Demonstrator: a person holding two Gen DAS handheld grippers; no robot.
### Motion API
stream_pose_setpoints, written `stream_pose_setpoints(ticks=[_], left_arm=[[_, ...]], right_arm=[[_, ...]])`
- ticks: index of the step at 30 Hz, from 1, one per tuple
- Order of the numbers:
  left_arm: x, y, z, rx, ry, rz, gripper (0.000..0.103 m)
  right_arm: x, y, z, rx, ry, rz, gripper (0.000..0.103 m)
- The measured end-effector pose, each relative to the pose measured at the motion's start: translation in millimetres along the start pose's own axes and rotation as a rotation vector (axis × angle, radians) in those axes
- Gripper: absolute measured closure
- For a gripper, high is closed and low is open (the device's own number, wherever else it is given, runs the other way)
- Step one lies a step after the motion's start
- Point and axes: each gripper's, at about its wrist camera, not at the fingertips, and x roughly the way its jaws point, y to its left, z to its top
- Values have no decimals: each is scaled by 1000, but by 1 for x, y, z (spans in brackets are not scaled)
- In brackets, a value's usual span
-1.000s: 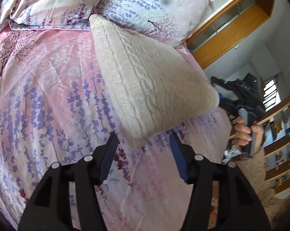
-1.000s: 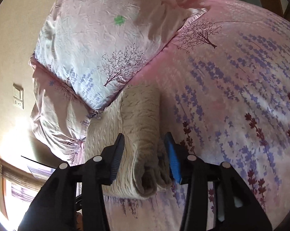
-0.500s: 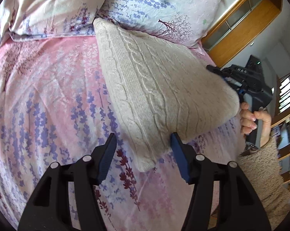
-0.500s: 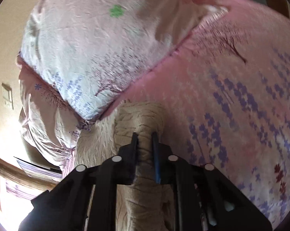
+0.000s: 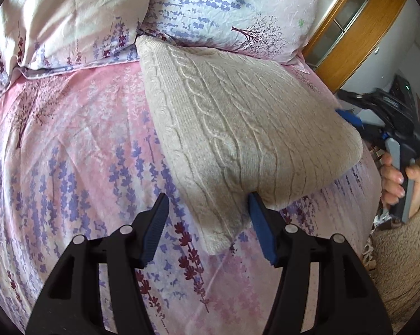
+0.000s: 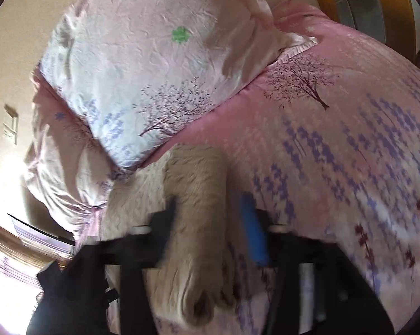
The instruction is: Fold small clothes
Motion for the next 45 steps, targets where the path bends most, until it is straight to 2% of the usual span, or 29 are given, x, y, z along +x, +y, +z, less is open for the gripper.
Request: stream_pose_setpoints(ticks=[4, 7, 8, 10, 11, 12, 13, 15, 19, 22, 23, 24, 26, 27, 28, 29, 30, 32, 34, 37, 41, 45], left_arm=[[1, 8, -1, -50, 13, -44, 44], [0, 8, -3, -58, 14, -59, 50], [-1, 8, -3, -59, 15, -65, 52], [-1, 6, -3, -64, 17, -88, 63], [0, 6, -3, -69, 18, -95, 66], [0, 6, -2, -73, 20, -97, 69], [0, 5, -2, -76, 21, -97, 73], [-1, 6, 0, -93, 19, -108, 78], [-5, 7, -3, -102, -8, -135, 82], [-2, 7, -4, -88, -7, -131, 83], [0, 7, -5, -87, -3, -134, 83], [0, 8, -6, -82, -3, -140, 81], [-5, 12, -6, -79, -3, -161, 74], [-11, 16, -6, -91, -11, -174, 67], [-18, 22, -5, -104, -27, -183, 55], [-24, 28, -3, -123, -49, -189, 48], [-32, 37, 2, -151, -80, -201, 38], [-39, 50, 12, -209, -106, -227, 34], [-36, 60, 23, -256, -103, -251, 25], [-23, 64, 38, -297, -73, -269, 21], [-1, 55, 53, -284, -33, -231, 20], [17, 51, 65, -296, -15, -234, 19]], right_arm=[[-22, 2, -18, 0, 41, 61, 34], [-22, 10, -32, -39, 85, 31, 37], [-22, 13, -38, -56, 100, 26, 41], [-20, 19, -43, -76, 115, 39, 53], [-17, 23, -46, -94, 124, 53, 68], [-14, 27, -47, -116, 136, 51, 88], [-9, 30, -48, -137, 150, 33, 92], [-12, 37, -48, -175, 121, -4, 94], [-42, 45, -36, -184, -1, 40, 95], [-29, 39, -40, -199, 45, -51, 95], [-17, 32, -43, -187, 88, -91, 94], [-8, 25, -46, -163, 125, -97, 94], [-4, 17, -46, -113, 146, -56, 93], [-8, 15, -43, -90, 142, -34, 87], [-12, 12, -39, -66, 140, -4, 84], [-17, 8, -35, -37, 136, 28, 76], [-20, 5, -31, -15, 133, 42, 59], [-21, -1, -22, 26, 118, 26, 33], [-15, -9, -11, 75, 123, 46, 32], [7, -12, -2, 143, 168, 109, 32], [36, -8, 11, 150, 237, 92, 32], [54, 1, 12, 124, 282, 69, 32]])
